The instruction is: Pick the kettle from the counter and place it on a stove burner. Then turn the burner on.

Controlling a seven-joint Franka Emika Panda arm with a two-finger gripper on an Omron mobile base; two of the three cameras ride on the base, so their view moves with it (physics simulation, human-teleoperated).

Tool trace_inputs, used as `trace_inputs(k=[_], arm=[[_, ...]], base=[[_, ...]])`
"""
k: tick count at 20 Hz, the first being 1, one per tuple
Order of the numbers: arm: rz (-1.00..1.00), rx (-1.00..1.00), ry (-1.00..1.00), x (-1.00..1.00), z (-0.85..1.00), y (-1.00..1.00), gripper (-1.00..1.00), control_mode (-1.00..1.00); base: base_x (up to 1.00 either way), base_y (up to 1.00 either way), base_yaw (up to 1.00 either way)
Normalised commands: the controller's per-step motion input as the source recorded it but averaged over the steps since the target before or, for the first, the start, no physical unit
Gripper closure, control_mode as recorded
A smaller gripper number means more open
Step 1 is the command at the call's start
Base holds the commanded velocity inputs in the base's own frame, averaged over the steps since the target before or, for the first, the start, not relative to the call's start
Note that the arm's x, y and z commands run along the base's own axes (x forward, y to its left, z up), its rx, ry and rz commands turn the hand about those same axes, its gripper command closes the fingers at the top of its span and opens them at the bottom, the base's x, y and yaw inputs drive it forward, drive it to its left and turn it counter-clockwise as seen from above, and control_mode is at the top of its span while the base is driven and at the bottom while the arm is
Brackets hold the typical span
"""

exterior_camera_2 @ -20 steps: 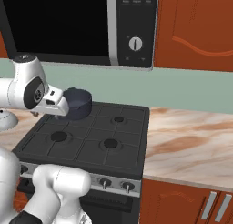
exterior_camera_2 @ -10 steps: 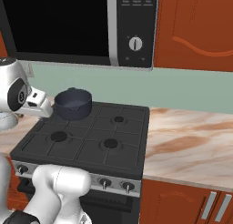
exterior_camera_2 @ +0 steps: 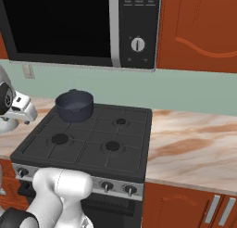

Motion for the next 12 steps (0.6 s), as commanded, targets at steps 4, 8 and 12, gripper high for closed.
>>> trace_inputs(k=[4,8,12], arm=[[0.00,0.07,0.02,0.00,-0.14,0.61,-1.00,-1.00],[0.00,0.07,0.04,0.00,-0.17,0.60,-1.00,-1.00],[0.00,0.07,0.06,0.04,-0.23,0.58,-1.00,-1.00]], base=[[0.00,0.00,0.00],[0.00,0.00,0.00],[0.00,0.00,0.00]])
